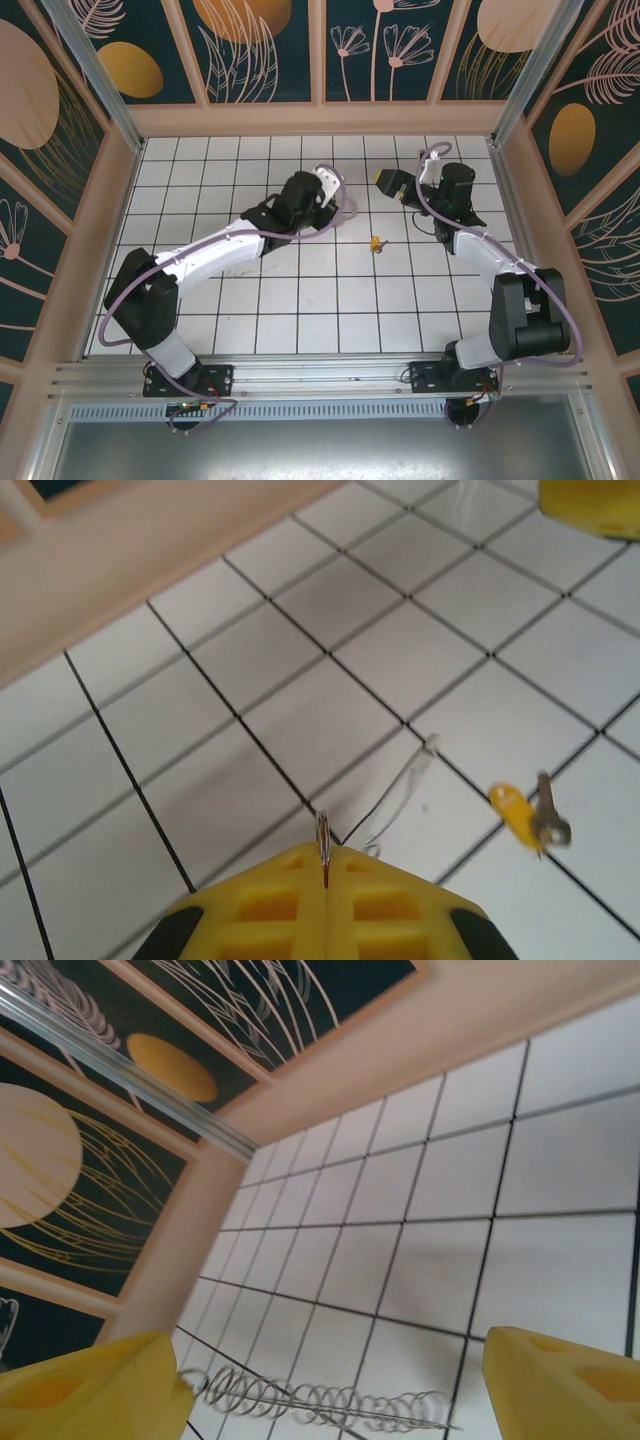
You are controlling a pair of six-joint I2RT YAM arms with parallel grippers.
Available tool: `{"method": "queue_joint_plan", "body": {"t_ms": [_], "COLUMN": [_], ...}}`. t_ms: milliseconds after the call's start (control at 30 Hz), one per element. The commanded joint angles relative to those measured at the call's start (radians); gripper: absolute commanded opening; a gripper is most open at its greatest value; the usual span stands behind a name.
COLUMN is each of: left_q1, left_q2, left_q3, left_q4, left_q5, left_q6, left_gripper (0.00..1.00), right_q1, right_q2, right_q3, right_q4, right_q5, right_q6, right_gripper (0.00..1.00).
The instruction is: Put the keys on the keyring
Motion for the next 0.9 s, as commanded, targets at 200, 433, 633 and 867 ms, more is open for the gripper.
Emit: {"method": "queue_joint_plan", "body": {"t_ms": [200,433,633,867], "left_q1": [0.110,0.158,0.192,0.197], "left_q2": [0.029,-0.031,-0.063,-0.055], "left_q3": [0.121,0.061,0.032,0.045], "left_q4": [0.156,0.234,0.265,0.270], "left_q5": [0.318,0.558,0.738,0.876], "left_q6": [0.094,0.072,0.006,-0.031], "left_gripper": [0.00,0.00,0.00,0.00], "right_q1": [-0.015,-0.015,-0.014,0.012], "right_q2": [0.002,0.006,-0.011,-0.027], "right_q3": [0.093,0.099,0.079,0.105], "right_q4": [0.051,0.096,0.163,0.148], "right_q5": [-0.070,-0.149,-0.255,-0.365], "right_q6": [0.031,0.008,-0.009,-0.045], "right_gripper": [0.81,0.80,0.75,0.62]}}
